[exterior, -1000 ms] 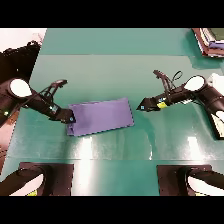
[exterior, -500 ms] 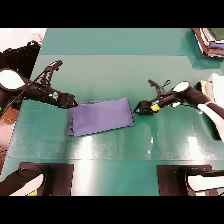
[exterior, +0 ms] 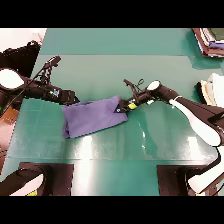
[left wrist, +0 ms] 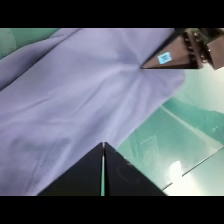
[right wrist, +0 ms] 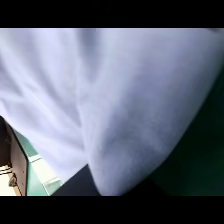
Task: Fold the shirts.
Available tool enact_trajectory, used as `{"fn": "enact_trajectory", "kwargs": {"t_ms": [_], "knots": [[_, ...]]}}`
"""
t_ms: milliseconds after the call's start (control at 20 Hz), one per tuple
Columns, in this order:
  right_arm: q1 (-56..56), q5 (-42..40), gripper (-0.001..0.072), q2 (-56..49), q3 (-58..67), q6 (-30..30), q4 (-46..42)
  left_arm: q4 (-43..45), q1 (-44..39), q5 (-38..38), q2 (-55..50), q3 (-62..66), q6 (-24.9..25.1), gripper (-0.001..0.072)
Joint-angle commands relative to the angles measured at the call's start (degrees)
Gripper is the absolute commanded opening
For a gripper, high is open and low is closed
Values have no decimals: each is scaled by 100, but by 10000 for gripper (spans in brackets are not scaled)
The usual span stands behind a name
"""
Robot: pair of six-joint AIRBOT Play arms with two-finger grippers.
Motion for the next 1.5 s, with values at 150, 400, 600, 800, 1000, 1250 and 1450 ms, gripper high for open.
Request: {"fn": "enact_trajectory", "kwargs": {"t_ms": [150, 400, 600, 800, 1000, 1250, 1450], "knots": [[-503, 35, 15, 280, 704, -203, -94, -122, -472, 232, 0, 7, -74, 25], [-2535, -92, 15, 1331, 761, -7, -804, -127, -1351, 780, 0, 7, -201, 25], [-4444, -411, 15, 1799, 761, -9, -785, -304, -1821, 1552, 0, 7, -219, 25], [-5759, -1016, 14, 1784, 763, -15, -734, -437, -2048, 1803, 0, 7, -225, 25], [-6266, -1161, 14, 1333, 1375, -13, -732, -479, -2048, 1764, 0, 7, -367, 25], [-6288, -1032, 14, 811, 2949, 310, -732, -481, -2048, 1764, 0, 7, -367, 25], [-6448, -612, 14, 813, 4065, 337, -739, -479, -2048, 1770, 0, 7, -363, 25]]}}
